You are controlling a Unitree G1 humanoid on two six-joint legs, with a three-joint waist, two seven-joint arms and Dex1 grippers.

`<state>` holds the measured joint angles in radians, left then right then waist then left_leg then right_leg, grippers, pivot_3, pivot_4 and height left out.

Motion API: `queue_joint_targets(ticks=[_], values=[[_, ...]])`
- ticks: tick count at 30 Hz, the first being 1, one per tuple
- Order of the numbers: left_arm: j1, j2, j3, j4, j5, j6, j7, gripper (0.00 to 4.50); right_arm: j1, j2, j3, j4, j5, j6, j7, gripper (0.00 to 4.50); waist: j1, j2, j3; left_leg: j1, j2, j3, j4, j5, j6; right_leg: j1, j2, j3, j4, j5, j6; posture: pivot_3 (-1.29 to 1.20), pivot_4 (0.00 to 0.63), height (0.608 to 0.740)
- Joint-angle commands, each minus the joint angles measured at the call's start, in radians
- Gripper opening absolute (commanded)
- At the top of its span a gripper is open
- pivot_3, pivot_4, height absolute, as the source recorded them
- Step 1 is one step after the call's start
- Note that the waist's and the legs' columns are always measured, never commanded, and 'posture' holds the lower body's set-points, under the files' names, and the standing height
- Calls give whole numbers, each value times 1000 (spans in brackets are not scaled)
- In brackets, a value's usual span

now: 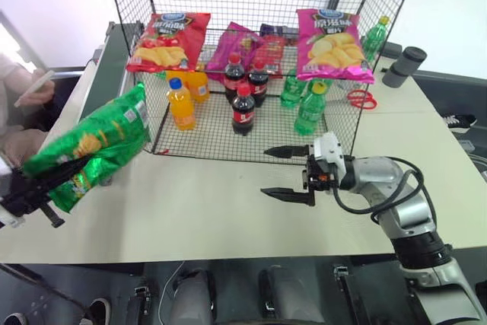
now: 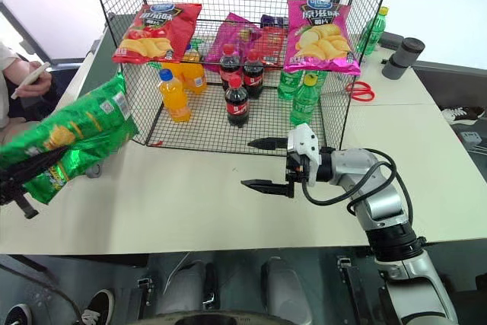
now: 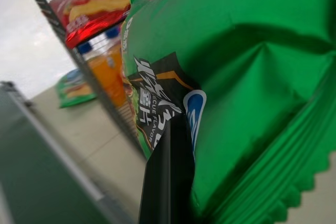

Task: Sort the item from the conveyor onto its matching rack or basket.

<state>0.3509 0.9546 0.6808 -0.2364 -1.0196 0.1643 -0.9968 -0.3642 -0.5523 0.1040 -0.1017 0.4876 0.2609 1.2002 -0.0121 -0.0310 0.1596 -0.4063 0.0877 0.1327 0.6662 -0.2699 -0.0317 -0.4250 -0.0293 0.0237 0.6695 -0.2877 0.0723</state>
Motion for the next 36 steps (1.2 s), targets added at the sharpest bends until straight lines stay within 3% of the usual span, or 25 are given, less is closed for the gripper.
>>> queue_joint_targets(ticks=[1,4,8,13,21,28,36], values=[[-2,30,5,-137,-330,271,-11,62,-16,-34,-74,-74,160,172,-6,4500,0,0,0,0,0,0,0,0,0,1,0,0,0,0,0,0,150,740],[-31,33,-98,-161,-437,430,-54,62,-29,-45,-124,-116,297,333,-43,4500,-2,1,0,0,-1,0,0,0,0,1,-1,1,0,0,0,0,150,740],[-171,16,-245,-131,-440,544,-97,62,-43,-77,-178,-117,417,494,-73,4500,-5,1,0,1,-1,-2,0,0,-1,0,1,1,0,0,-1,0,150,740],[-386,-44,-333,-26,-438,629,-114,62,18,-171,-214,-141,553,698,-52,4500,1,0,0,0,-1,-3,0,0,-1,1,1,1,0,0,-1,0,150,740],[-494,-88,-365,47,-422,743,-172,62,-6,-101,-217,-162,595,742,-182,4500,-9,0,0,0,-1,-3,-1,0,0,0,3,2,-1,0,0,0,150,740],[-535,-126,-387,61,-393,800,-196,62,-17,-100,-235,-172,726,846,-195,4500,0,0,0,-2,-2,-3,-1,0,0,0,1,1,-2,0,0,0,150,740],[-558,-160,-396,58,-347,814,-213,62,-37,-86,-214,-181,759,898,-226,4500,-5,0,0,-2,-1,-4,-1,0,0,0,2,1,-2,0,0,0,150,740]])
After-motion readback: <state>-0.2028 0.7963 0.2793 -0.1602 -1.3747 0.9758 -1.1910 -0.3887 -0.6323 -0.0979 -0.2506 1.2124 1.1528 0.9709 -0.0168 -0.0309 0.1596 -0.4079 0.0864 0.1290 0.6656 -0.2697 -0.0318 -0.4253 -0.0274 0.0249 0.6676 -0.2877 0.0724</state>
